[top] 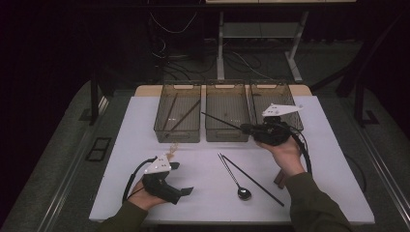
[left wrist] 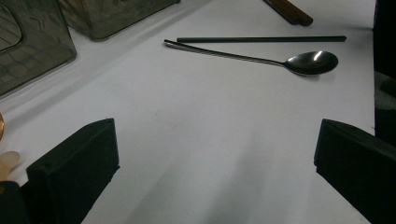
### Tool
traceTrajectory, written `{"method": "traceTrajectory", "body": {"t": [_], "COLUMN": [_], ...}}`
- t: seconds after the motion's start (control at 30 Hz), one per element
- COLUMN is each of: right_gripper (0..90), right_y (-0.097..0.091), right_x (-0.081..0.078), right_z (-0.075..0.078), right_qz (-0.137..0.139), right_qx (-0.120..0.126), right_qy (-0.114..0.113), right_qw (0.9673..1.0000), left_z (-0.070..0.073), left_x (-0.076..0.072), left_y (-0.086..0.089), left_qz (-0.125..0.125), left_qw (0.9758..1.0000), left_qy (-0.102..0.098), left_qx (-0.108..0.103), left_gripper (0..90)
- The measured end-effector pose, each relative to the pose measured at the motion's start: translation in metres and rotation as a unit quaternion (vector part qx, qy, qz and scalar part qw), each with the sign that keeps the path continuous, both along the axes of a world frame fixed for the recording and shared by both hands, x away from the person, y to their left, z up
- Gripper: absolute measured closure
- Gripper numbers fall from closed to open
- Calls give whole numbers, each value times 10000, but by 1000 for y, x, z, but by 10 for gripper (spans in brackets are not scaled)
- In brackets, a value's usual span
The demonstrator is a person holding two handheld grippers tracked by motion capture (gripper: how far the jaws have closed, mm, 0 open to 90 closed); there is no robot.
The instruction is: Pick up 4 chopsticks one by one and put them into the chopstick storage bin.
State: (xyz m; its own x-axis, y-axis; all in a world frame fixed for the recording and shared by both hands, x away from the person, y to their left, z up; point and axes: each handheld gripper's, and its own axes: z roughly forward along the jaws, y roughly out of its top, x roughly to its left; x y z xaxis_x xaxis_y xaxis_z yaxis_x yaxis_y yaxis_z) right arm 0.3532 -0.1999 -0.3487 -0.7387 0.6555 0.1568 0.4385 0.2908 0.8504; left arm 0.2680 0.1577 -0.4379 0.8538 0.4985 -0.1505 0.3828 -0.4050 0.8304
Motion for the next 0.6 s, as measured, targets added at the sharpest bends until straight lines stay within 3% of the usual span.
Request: {"method": "traceTrajectory", "body": {"t": [0.6], "right_gripper": [858], "right_y": [43], "right_x": [39], "right_z": [7], "right_qz": [-122], "right_qx": [-264], "right_qy": [-30], "right_qw": [9996], "left_z": [0], "left_x": [-1], "left_y": [-1], "left_qz": [-28], "left_qw": [10000], "left_qy": [-27], "left_qx": [64], "left_gripper": [0]}}
